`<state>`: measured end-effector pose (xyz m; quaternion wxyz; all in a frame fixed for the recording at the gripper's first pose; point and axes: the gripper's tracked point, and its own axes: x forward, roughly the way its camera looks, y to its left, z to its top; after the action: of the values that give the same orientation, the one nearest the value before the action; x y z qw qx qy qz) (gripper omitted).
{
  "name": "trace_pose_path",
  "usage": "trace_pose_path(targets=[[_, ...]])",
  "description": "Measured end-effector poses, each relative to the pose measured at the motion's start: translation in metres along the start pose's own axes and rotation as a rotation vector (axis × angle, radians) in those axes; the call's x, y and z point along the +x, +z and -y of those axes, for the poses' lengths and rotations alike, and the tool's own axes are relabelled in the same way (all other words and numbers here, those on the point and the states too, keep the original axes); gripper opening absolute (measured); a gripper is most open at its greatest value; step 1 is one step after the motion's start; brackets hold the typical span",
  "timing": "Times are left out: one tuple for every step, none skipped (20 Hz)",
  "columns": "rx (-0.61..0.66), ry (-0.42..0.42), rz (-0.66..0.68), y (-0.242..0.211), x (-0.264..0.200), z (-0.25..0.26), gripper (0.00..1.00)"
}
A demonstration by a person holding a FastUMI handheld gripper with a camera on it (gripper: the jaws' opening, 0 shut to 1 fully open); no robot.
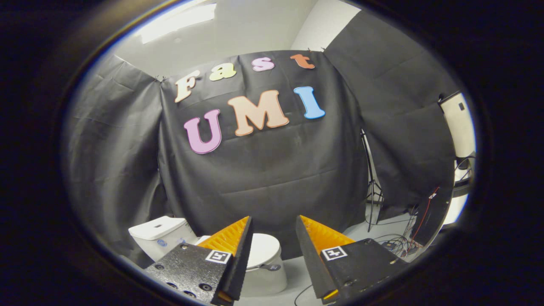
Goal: Open the toilet lid.
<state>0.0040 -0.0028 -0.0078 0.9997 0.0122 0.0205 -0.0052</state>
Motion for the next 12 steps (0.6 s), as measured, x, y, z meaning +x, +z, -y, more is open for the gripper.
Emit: trace_pose_path(targets=[[0.002, -0.002, 0.002, 0.0009, -0.0003, 0.0007, 0.63], [0.005, -0.003, 0.004, 0.0008, -0.0009, 0.0016, 0.63], [0.008, -0.004, 0.006, 0.0017, -0.0006, 0.002, 0.63], [0.01, -0.004, 0.007, 0.0009, -0.0013, 0.0026, 0.63], [0.013, -0.005, 0.007, 0.0012, -0.0013, 0.0025, 0.63], [0.014, -0.006, 0.007, 0.0005, -0.0012, 0.003, 0.63], [0.015, -0.005, 0.007, 0.0016, -0.0015, 0.0034, 0.63], [0.017, -0.005, 0.006, 0.0006, -0.0011, 0.0034, 0.63], [0.018, -0.005, 0.005, 0.0006, -0.0012, 0.0039, 0.63], [0.02, -0.006, 0.004, -0.0003, -0.0002, 0.004, 0.63], [0.023, -0.006, 0.005, 0.0003, 0.0, 0.0046, 0.63], [0.028, -0.005, 0.006, -0.0004, 0.0, 0.0049, 0.63]])
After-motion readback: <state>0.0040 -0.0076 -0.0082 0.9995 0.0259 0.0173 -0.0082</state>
